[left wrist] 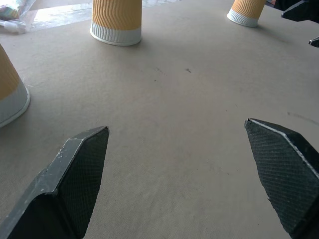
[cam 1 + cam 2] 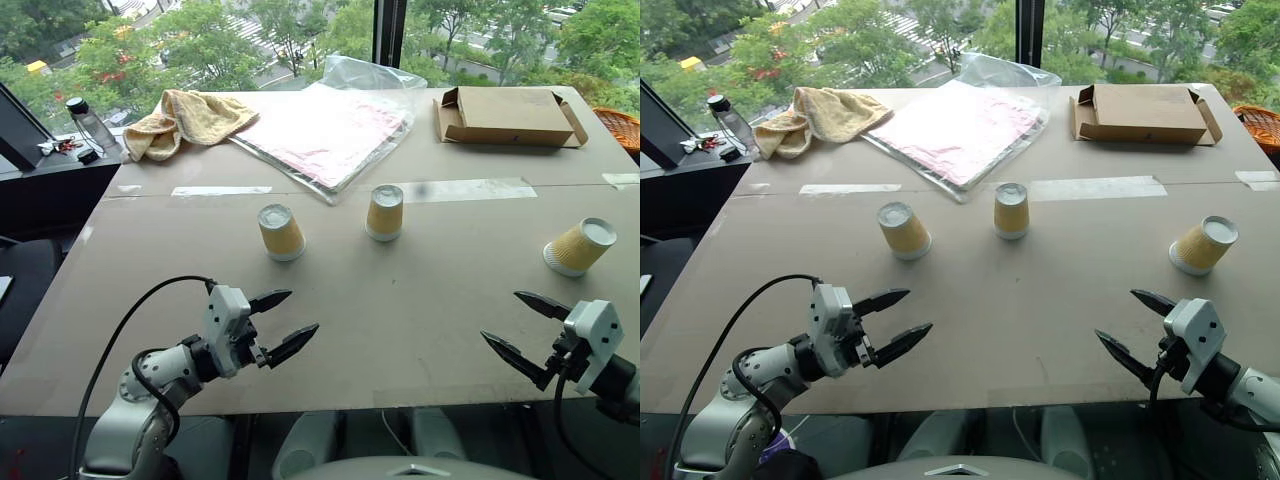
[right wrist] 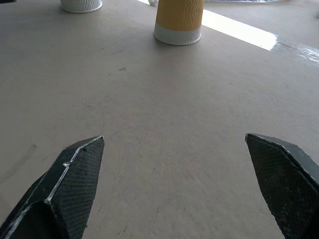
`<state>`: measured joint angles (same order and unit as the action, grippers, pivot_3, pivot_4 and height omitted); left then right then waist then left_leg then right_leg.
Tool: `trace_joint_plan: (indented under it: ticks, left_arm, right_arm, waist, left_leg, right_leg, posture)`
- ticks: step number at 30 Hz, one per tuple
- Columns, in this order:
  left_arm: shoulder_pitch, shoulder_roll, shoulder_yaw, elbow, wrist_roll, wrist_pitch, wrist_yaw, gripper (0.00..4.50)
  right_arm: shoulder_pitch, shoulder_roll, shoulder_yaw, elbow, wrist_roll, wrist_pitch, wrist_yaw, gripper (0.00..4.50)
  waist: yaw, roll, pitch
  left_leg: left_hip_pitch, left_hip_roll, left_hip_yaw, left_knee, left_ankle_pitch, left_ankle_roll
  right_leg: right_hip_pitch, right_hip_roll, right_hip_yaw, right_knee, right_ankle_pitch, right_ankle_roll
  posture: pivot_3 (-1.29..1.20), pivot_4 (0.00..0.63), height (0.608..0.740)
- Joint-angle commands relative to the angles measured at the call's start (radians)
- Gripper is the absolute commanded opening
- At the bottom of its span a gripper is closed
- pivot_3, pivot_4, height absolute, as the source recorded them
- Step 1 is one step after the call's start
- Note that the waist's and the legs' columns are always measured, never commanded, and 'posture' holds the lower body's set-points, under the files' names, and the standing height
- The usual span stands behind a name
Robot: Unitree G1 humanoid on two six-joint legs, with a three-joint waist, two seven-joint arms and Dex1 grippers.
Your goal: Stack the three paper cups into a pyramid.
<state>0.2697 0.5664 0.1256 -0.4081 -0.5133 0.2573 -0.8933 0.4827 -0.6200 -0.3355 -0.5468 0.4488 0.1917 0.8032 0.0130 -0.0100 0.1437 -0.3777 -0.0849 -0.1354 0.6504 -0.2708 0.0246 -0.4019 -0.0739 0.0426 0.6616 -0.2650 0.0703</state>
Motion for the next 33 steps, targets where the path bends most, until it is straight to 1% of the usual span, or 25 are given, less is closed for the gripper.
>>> trace_joint_plan:
  ticks: [1, 4, 8, 10, 12, 15, 22, 33]
  left_arm:
    - [-0.021, 0.004, 0.012, -0.019, -0.017, 0.002, 0.009, 4.50]
    - [-0.066, -0.019, 0.036, -0.021, -0.039, 0.022, 0.057, 4.50]
    - [-0.138, -0.045, 0.091, 0.028, -0.065, 0.074, 0.150, 4.50]
    - [-0.169, -0.038, 0.123, 0.066, -0.066, 0.082, 0.167, 4.50]
    - [-0.198, -0.024, 0.146, 0.108, -0.054, 0.077, 0.169, 4.50]
    - [-0.236, -0.003, 0.156, 0.162, -0.036, 0.066, 0.157, 4.50]
    - [-0.395, 0.037, 0.114, 0.351, 0.036, 0.004, 0.099, 4.50]
    - [-0.599, -0.001, 0.014, 0.572, 0.114, -0.096, 0.015, 4.50]
  right_arm:
    - [-0.011, 0.006, -0.023, -0.050, 0.016, -0.011, -0.013, 4.48]
    - [-0.057, 0.023, 0.010, -0.068, 0.013, -0.004, -0.050, 4.48]
    - [-0.131, 0.039, 0.045, -0.093, 0.035, 0.023, -0.079, 4.48]
    - [-0.165, 0.045, 0.068, -0.159, 0.097, 0.009, -0.055, 4.48]
    - [-0.170, 0.025, 0.094, -0.229, 0.139, 0.005, -0.014, 4.48]
    - [-0.167, -0.005, 0.115, -0.277, 0.164, 0.029, 0.004, 4.48]
    - [-0.148, -0.036, 0.124, -0.286, 0.117, 0.022, -0.003, 4.48]
    - [-0.037, -0.012, 0.097, -0.331, 0.076, -0.005, -0.038, 4.48]
  waist:
    - [0.000, 0.000, 0.000]
    - [0.000, 0.000, 0.000]
    - [0.000, 0.000, 0.000]
    - [0.000, 0.000, 0.000]
    - [-0.001, 0.000, 0.000]
    - [0.000, -0.001, 0.000]
    - [0.001, -0.002, 0.000]
    - [0.000, -0.002, 0.000]
  left_leg:
    - [0.000, 0.000, 0.000, 0.000, 0.000, 0.000]
    - [0.000, 0.000, 0.000, 0.000, 0.000, 0.000]
    - [0.000, 0.000, 0.000, 0.000, 0.000, 0.000]
    - [0.000, 0.000, 0.000, 0.000, 0.000, -0.001]
    - [0.000, 0.000, -0.001, 0.000, 0.000, -0.001]
    - [-0.001, 0.000, -0.002, 0.000, 0.001, -0.003]
    - [-0.001, -0.001, -0.002, 0.001, 0.002, -0.004]
    - [-0.001, 0.000, -0.003, 0.001, 0.002, -0.005]
  right_leg:
    - [0.000, 0.000, 0.000, 0.000, 0.000, 0.000]
    - [0.000, 0.000, 0.000, 0.000, 0.000, 0.000]
    - [0.000, 0.001, 0.000, 0.000, 0.000, 0.000]
    - [0.000, 0.001, 0.000, 0.000, 0.000, 0.000]
    - [-0.001, 0.001, 0.000, 0.001, 0.000, 0.000]
    - [-0.001, 0.001, -0.002, 0.000, 0.000, 0.000]
    - [0.000, 0.001, -0.002, 0.000, 0.000, 0.000]
    - [-0.001, 0.001, -0.002, 0.000, 0.000, 0.000]
  posture:
    - [0.00, 0.150, 0.740]
    - [0.00, 0.150, 0.740]
    - [0.00, 0.150, 0.740]
    - [0.00, 0.150, 0.740]
    - [0.00, 0.150, 0.740]
    - [0.00, 0.150, 0.740]
    - [0.00, 0.150, 0.740]
    - [0.00, 0.150, 0.740]
